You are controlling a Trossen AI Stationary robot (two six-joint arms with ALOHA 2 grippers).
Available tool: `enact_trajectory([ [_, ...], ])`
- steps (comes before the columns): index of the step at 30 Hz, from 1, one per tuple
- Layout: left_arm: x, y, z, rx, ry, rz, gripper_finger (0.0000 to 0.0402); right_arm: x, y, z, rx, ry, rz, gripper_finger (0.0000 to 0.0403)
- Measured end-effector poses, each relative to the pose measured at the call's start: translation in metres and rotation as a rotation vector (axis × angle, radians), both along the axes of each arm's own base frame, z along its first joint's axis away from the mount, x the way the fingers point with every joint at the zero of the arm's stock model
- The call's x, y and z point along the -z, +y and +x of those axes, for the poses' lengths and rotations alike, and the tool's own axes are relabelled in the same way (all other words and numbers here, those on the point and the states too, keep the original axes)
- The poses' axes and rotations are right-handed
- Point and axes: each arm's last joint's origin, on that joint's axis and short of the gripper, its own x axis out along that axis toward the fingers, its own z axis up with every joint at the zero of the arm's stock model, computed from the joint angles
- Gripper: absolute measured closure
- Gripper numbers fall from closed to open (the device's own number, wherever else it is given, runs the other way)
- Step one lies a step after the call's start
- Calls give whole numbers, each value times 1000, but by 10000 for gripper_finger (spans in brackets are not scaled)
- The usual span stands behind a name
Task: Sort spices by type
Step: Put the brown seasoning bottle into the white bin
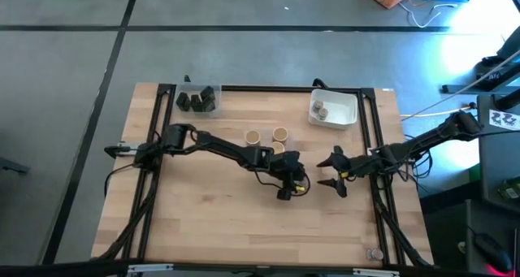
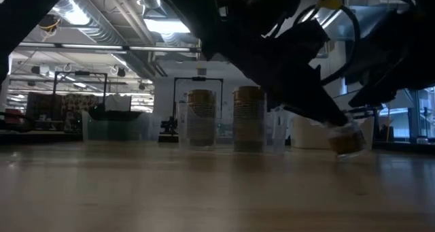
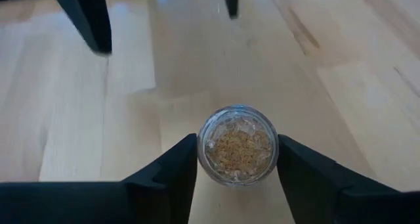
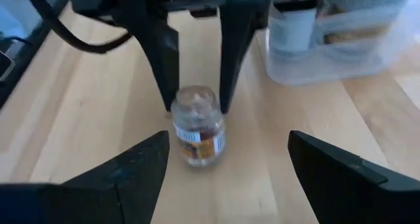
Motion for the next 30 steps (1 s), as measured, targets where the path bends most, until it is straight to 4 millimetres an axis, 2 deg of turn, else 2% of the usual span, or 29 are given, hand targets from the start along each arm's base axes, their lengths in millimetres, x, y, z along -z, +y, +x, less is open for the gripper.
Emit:
enact_trajectory([
  [7, 1, 0, 0, 21, 5, 27, 205, 6, 1, 3, 28, 44, 7, 93],
  [13, 1, 1, -1, 25, 15, 34, 161, 11, 4, 10, 35, 46, 12, 93],
  [17, -15, 0, -7, 29, 28, 46, 144, 11, 8, 18, -21, 8, 8, 93],
  [20, -30, 1, -15, 3, 59, 68, 142, 12, 11, 25, -55, -30, 0, 93],
  [30, -24, 3, -21, -7, 126, 75, 146, 31, 19, 47, -83, -61, -74, 93],
])
